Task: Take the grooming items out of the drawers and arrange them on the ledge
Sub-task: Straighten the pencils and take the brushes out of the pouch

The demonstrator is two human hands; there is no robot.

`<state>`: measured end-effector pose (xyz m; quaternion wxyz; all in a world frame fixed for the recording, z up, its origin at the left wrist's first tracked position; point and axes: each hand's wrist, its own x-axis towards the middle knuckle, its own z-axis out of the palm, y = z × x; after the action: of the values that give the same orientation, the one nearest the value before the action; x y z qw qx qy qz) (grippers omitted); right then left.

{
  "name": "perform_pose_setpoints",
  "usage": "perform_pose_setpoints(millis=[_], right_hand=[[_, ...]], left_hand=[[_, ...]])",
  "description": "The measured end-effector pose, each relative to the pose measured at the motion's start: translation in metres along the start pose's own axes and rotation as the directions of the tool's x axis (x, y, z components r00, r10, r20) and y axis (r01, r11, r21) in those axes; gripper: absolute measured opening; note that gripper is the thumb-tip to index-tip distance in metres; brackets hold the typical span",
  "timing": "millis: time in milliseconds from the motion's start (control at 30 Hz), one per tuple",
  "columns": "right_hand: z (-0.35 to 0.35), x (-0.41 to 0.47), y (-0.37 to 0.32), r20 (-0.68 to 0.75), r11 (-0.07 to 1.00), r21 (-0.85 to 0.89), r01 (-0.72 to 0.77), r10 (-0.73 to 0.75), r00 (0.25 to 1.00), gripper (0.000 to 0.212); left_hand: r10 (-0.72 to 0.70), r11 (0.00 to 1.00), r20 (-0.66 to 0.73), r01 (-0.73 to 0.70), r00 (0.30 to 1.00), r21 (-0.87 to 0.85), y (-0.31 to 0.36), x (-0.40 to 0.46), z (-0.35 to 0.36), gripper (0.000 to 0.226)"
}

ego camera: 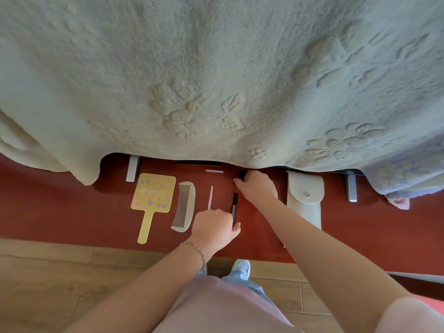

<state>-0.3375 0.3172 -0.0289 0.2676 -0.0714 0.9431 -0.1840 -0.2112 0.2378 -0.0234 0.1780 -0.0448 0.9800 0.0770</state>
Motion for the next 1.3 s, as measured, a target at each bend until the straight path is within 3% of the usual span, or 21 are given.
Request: perform_pose_setpoints(millis=[133, 533, 867, 1100, 1200, 1300], right_hand=[[0.007, 0.001, -0.004, -0.005, 1.000, -0.022, -0.004, 0.003, 1.000, 0.029], [-0.008, -0.018, -0.001, 0.009, 0.999, 0.047, -0.005, 0.005, 1.000, 0.040], [-0.036, -0.072, 0.049, -0.164, 0.975, 0.218, -0.035, 0.072, 0.984, 0.026], [-0.055, -0.087, 0.098, -0.271, 0.956, 0.264, -0.126, 0.199, 0.942, 0.023], [-0.057, -0.082, 0.116, -0.363, 0.967, 0.246, -0.068, 0.157, 0.919, 0.021], [-0.058, -0.074, 0.126, -0.377, 0.982, 0.190, -0.008, 0.080, 0.923, 0.036]], left_hand=[[-0.002, 1.000, 0.011, 0.002, 1.000, -0.011, 0.001, 0.002, 0.002, 0.049], [-0.019, 0.999, 0.024, 0.018, 1.000, 0.041, -0.004, -0.004, -0.008, 0.060], [0.132, 0.987, -0.119, -0.142, 0.984, -0.080, 0.018, 0.003, -0.012, 0.045], [0.196, 0.963, -0.075, -0.206, 0.978, -0.171, 0.059, 0.015, -0.005, 0.041], [0.187, 0.960, -0.035, -0.190, 0.982, -0.204, 0.072, 0.020, -0.004, 0.043], [0.160, 0.962, -0.003, -0.157, 0.987, -0.226, 0.083, 0.026, -0.003, 0.046]])
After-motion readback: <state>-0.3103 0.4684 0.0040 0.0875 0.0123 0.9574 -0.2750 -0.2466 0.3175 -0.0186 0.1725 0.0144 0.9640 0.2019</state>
